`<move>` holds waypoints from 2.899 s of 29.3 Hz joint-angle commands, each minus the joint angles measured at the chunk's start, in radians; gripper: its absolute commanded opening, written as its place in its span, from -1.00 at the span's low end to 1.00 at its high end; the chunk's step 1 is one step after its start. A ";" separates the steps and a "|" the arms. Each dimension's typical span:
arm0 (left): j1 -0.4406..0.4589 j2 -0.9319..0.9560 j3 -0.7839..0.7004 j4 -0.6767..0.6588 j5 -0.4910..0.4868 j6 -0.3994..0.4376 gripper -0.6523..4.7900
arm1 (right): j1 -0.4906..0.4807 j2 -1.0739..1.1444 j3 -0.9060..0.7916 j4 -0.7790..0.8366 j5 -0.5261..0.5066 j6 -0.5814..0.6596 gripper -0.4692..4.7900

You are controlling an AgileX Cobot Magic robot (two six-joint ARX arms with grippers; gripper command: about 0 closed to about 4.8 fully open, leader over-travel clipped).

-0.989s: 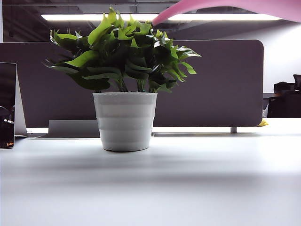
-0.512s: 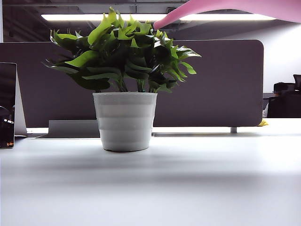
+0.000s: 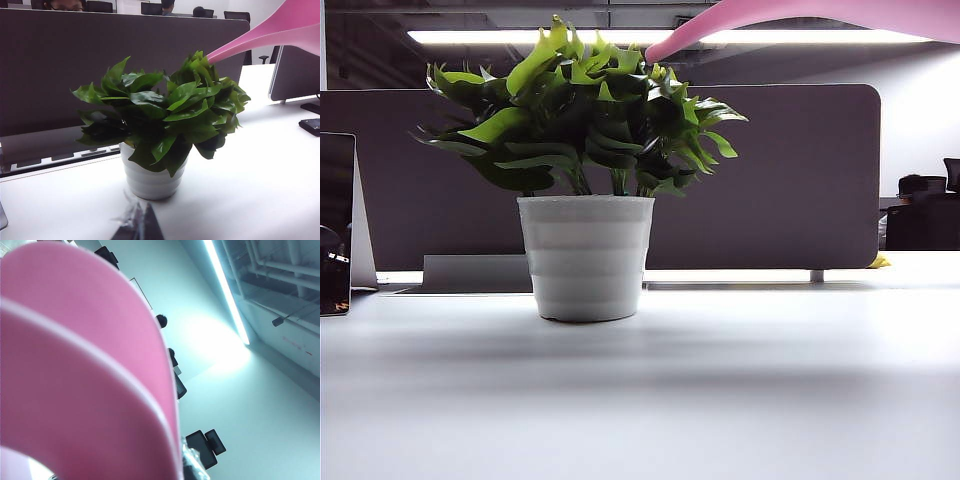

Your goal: Pick up the watering can from the table, water the potted plant, and put the can back.

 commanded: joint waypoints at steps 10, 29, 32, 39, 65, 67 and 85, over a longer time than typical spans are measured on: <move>-0.001 0.002 0.003 0.010 0.004 0.001 -0.78 | 0.037 -0.010 0.013 0.120 -0.003 -0.066 -0.83; -0.001 0.002 0.003 0.010 0.004 0.001 -0.78 | 0.037 -0.010 0.024 0.127 0.000 -0.093 -0.83; -0.001 0.002 0.003 0.010 0.004 0.001 -0.78 | 0.037 -0.010 0.024 0.104 0.000 -0.087 -0.83; 0.000 0.002 0.003 0.010 0.004 0.001 -0.78 | 0.033 -0.029 0.024 0.068 0.054 0.045 -0.83; 0.016 0.002 -0.003 0.011 0.005 0.001 -0.78 | -0.161 -0.209 -0.212 -0.229 -0.087 0.762 -0.83; 0.043 0.002 -0.012 0.010 0.005 0.000 -0.78 | -0.166 -0.223 -0.254 -0.211 -0.094 0.794 -0.83; 0.264 0.002 -0.185 0.009 0.004 0.000 -0.78 | -0.370 -0.299 -0.666 0.159 -0.375 1.224 -0.83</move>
